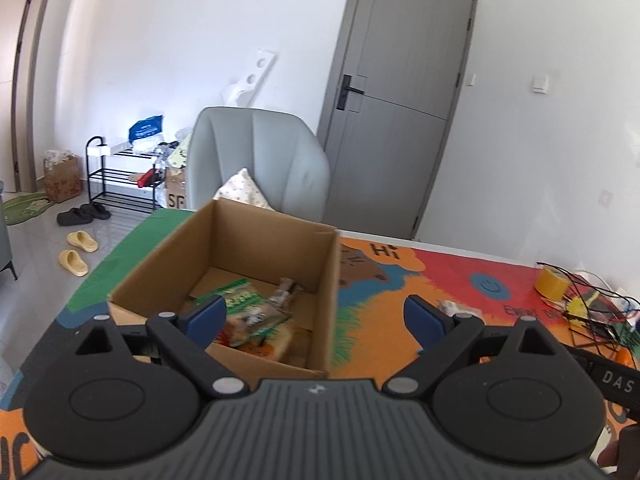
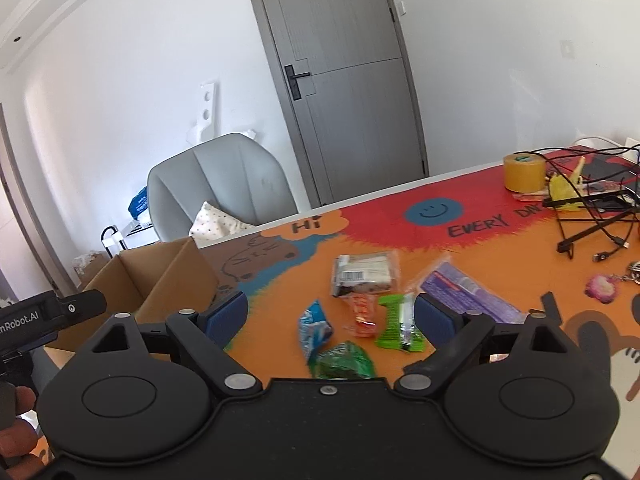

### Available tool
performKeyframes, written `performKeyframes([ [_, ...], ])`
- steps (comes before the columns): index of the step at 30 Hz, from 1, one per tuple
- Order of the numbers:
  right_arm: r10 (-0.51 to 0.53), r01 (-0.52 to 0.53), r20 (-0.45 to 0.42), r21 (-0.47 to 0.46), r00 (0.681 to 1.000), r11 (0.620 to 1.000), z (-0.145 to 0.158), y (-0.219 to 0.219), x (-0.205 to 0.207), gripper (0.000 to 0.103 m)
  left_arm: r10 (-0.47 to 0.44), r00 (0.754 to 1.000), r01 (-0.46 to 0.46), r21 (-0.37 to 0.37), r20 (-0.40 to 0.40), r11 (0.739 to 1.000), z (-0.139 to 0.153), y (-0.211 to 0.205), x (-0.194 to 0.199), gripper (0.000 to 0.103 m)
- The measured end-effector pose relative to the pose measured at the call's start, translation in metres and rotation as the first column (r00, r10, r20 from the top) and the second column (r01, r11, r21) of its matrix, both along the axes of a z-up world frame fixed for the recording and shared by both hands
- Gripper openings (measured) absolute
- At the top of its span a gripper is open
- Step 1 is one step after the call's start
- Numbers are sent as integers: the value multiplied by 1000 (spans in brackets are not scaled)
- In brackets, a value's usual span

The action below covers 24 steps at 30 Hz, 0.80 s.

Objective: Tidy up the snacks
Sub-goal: 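Grasp green Chinese-print snack bag with left gripper while right grasps green-white packet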

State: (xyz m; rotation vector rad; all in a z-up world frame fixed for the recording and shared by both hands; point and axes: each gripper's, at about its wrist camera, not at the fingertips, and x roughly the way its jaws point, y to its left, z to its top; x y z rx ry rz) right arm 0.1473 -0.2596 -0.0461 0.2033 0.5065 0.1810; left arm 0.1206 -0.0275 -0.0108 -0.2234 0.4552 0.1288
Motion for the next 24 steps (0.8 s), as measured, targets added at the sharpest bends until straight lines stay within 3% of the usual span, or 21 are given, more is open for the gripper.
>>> performKeyframes([
  [3,-17,17,-1,0,1000,1000,-3,-12,-2,81,-41,999,41,5,6,999,-2,-15,0,95],
  [5,-32,32,-14,5,999,999,-6,-19,0,68,-55,998,55,8,3,998,-4,-23,2,95],
  [11,-63,64,-33,27,997,998,-16,-38,1,55,-107,994,107,2,-9,994,-11,-42,9,95],
  [21,-85,89,-69,62,994,994,-33,-59,9,49,-169,983,168,-12,-71,986,-36,-75,29,92],
  [24,-89,95,-83,72,993,993,-39,-64,12,42,-182,979,181,-19,-88,983,-46,-84,36,92],
])
